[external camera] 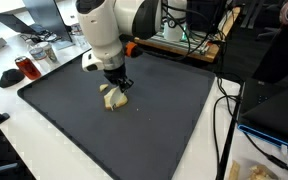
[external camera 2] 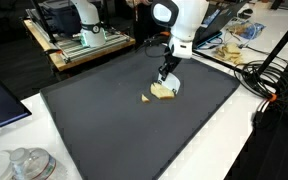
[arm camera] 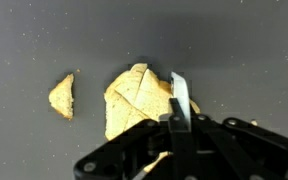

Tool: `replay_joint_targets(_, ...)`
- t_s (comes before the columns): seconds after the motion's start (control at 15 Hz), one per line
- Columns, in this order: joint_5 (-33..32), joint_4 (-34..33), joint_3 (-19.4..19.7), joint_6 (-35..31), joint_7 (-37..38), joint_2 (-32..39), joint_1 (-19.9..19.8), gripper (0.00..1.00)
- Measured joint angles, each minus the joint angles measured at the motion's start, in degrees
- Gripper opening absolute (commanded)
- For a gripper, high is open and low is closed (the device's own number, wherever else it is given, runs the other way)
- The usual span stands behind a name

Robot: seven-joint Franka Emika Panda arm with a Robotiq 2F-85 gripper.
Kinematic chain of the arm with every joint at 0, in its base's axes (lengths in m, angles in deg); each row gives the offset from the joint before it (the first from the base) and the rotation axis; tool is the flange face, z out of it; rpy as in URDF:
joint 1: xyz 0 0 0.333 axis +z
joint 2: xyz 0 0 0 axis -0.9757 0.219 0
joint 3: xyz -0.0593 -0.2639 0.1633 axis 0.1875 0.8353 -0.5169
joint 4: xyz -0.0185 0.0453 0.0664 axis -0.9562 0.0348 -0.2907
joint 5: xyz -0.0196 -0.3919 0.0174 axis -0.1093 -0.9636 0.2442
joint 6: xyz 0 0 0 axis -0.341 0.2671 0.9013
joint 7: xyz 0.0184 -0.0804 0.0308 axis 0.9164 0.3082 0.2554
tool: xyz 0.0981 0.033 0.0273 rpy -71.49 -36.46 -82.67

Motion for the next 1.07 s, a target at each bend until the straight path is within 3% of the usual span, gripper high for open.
replay_joint_targets(0.53, 0.6, -6.4, 0.0, 6.9, -2.0, 3.2, 0.0, 0.01)
replay_joint_targets(1.07, 2.2, -7.9, 0.0, 7.7, -3.0, 4.1, -0.7, 0.01)
